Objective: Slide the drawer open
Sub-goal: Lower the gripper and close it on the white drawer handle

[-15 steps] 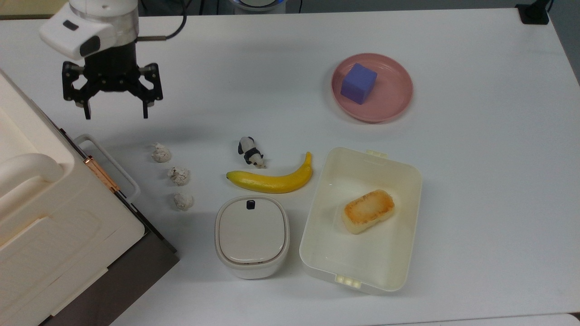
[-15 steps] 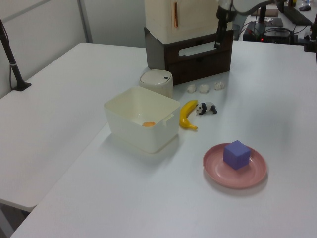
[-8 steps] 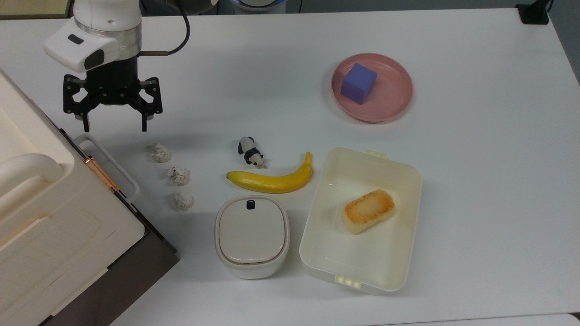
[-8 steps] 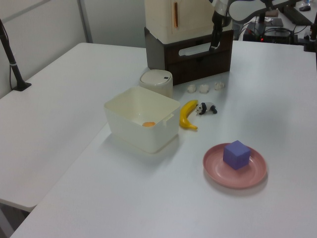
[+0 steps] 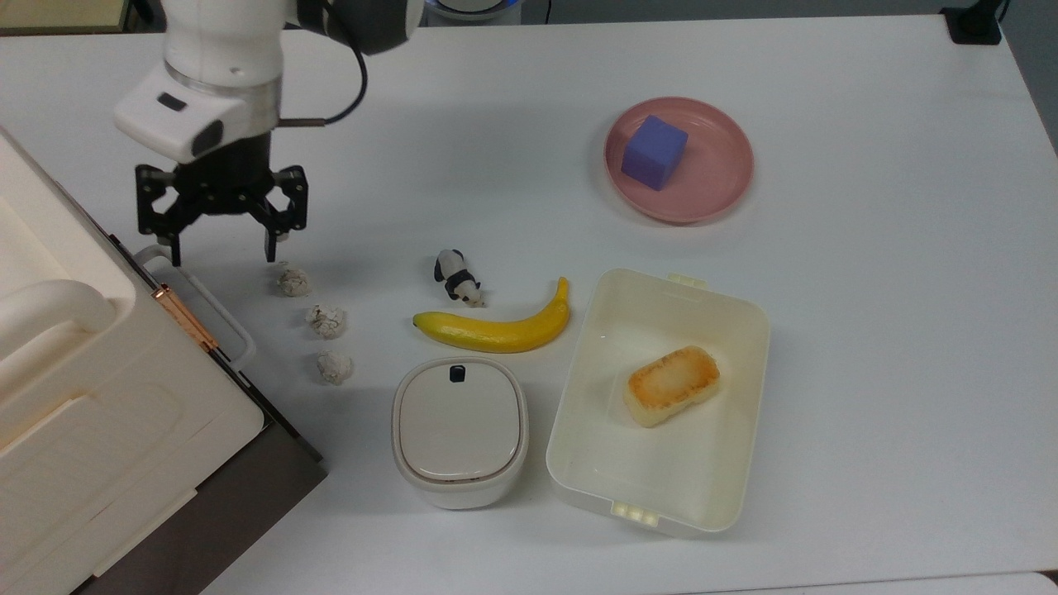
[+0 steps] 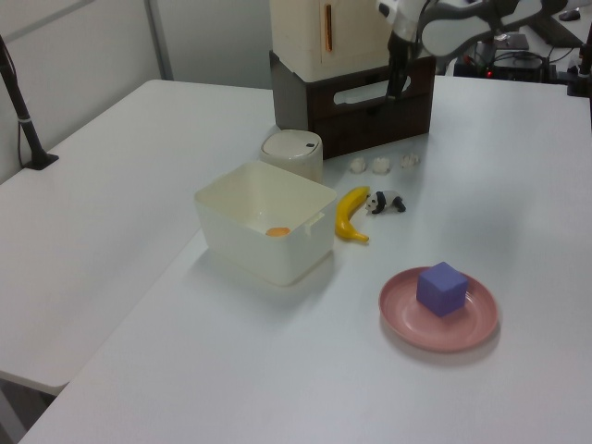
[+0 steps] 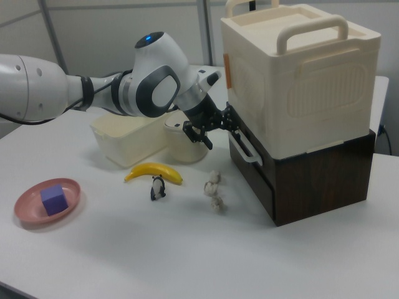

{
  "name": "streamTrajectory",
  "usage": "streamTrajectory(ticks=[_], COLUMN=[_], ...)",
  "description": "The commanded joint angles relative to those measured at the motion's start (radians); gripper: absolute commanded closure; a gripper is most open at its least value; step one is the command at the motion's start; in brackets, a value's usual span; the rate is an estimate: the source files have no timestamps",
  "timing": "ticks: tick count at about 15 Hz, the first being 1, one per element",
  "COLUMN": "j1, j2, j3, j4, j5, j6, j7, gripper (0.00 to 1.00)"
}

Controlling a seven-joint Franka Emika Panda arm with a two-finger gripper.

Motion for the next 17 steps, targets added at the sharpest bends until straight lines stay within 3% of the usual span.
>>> streamTrajectory(ticks=[1,7,9,11,17], j1=[0.029,0.022,0.022,0.025,0.048], j2=[0.035,0.125,0.127,0.139,0.139], j3=[-0.024,-0.044,-0.045,-0.045,-0.045], j4=[0.010,0.114,0.113,0.110,0.084], j5=[-0.026,-0.046,-0.049,-0.052,-0.079], j6=[0.023,0.025,0.053,0.060,0.058], j7=[-0.019,-0.131,-0.201,-0.248,-0.266], gripper=[0.14,0.21,0.22,0.32,0.40])
